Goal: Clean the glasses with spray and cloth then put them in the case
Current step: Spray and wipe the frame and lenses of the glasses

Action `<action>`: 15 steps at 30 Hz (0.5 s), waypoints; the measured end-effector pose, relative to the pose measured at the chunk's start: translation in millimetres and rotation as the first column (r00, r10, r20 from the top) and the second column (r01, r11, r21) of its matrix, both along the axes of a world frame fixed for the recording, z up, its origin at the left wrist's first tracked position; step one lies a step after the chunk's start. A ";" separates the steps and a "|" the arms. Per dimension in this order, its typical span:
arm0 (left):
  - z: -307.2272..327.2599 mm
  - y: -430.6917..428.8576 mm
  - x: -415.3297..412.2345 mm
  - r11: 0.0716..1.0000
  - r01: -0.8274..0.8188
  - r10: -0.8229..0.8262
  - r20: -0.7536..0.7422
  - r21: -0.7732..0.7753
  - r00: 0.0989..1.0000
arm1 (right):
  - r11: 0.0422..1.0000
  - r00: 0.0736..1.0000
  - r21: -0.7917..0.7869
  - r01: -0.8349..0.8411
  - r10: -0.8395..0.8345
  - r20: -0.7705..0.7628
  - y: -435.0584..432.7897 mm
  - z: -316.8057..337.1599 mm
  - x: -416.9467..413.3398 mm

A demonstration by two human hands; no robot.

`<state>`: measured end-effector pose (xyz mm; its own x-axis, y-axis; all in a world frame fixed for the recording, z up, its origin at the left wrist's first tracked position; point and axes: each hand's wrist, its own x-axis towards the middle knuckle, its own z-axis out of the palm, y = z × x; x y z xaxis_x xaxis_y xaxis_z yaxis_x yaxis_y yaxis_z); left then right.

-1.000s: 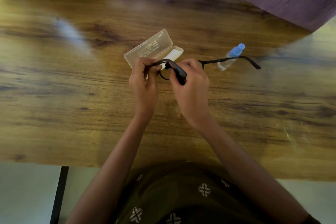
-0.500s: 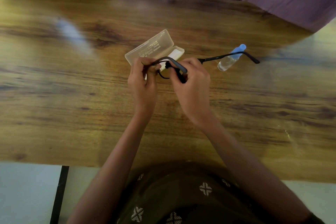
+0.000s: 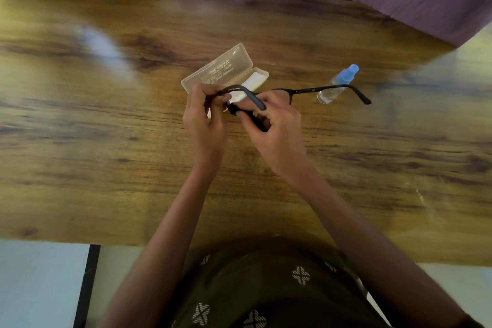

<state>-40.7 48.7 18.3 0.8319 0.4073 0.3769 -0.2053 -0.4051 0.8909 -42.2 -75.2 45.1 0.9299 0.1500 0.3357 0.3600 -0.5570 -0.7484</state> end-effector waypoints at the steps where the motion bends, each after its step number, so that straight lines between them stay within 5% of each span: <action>1: -0.2 0.5 -0.4 1.000 -0.008 0.008 -0.001 0.010 1.000 | 1.000 1.000 -0.011 -0.005 0.005 -0.004 -1.2 -0.2 -0.3; 5: 0.0 3.9 -1.5 0.999 0.000 -0.001 0.003 0.047 1.000 | 0.994 0.998 -0.098 0.055 -0.055 -0.003 -2.0 -3.3 0.8; 9: -3.3 8.9 0.0 1.000 -0.017 0.017 -0.004 0.012 1.000 | 0.992 0.992 0.044 0.119 -0.117 -0.039 -5.5 -0.4 -3.9; 15: -4.7 17.2 -0.4 0.997 -0.068 0.068 -0.001 -0.024 0.998 | 0.869 0.869 0.268 0.416 -0.292 -0.401 -24.4 1.8 -1.6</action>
